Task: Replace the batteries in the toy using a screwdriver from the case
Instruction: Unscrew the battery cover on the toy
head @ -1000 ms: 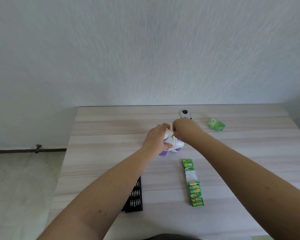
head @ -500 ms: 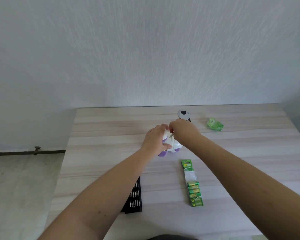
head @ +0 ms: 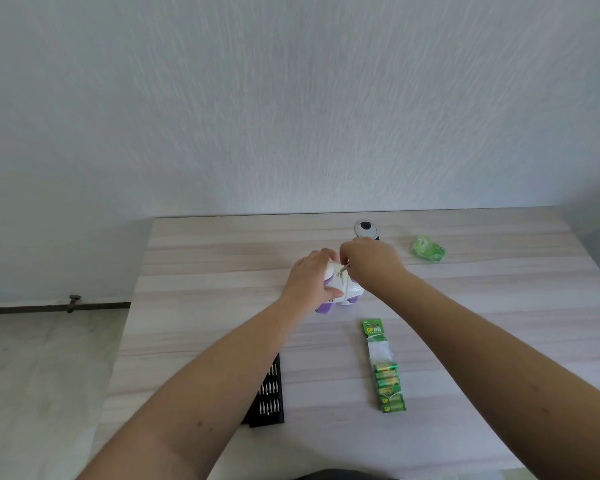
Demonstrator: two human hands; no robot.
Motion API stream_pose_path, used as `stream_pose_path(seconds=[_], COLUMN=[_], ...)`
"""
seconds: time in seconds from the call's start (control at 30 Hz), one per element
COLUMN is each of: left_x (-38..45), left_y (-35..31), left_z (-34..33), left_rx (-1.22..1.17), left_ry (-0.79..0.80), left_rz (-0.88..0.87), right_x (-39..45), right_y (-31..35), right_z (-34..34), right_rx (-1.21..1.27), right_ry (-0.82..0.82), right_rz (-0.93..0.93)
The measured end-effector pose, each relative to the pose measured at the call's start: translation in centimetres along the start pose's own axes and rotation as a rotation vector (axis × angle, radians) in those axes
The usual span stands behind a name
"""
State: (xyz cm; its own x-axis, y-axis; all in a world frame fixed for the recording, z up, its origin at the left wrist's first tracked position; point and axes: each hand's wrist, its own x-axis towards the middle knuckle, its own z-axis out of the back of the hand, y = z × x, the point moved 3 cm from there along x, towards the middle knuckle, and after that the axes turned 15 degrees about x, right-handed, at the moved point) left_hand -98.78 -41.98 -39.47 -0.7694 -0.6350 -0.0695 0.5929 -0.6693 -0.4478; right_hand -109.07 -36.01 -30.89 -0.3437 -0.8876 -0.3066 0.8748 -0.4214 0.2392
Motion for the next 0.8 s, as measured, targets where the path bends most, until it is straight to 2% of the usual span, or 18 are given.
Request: stream_pose_path(seconds=[0.37, 0.5, 0.8], left_x=[0.0, 0.1, -0.4], left_y=[0.1, 0.1, 0.2], left_z=[-0.3, 0.0, -0.1], left_rx=[-0.005, -0.063, -0.155], left_ry=[-0.005, 0.008, 0.038], left_rz=[-0.002, -0.006, 0.025], right_x=[-1.1, -2.9, -8.3], right_y=[-0.7, -2.3, -6.2], right_z=[0.7, 1.2, 0.6], right_rx=[0.102, 0.281, 0.874], right_ry=[-0.038, -0.058, -0.207], right_rz=[-0.026, -0.068, -0.197])
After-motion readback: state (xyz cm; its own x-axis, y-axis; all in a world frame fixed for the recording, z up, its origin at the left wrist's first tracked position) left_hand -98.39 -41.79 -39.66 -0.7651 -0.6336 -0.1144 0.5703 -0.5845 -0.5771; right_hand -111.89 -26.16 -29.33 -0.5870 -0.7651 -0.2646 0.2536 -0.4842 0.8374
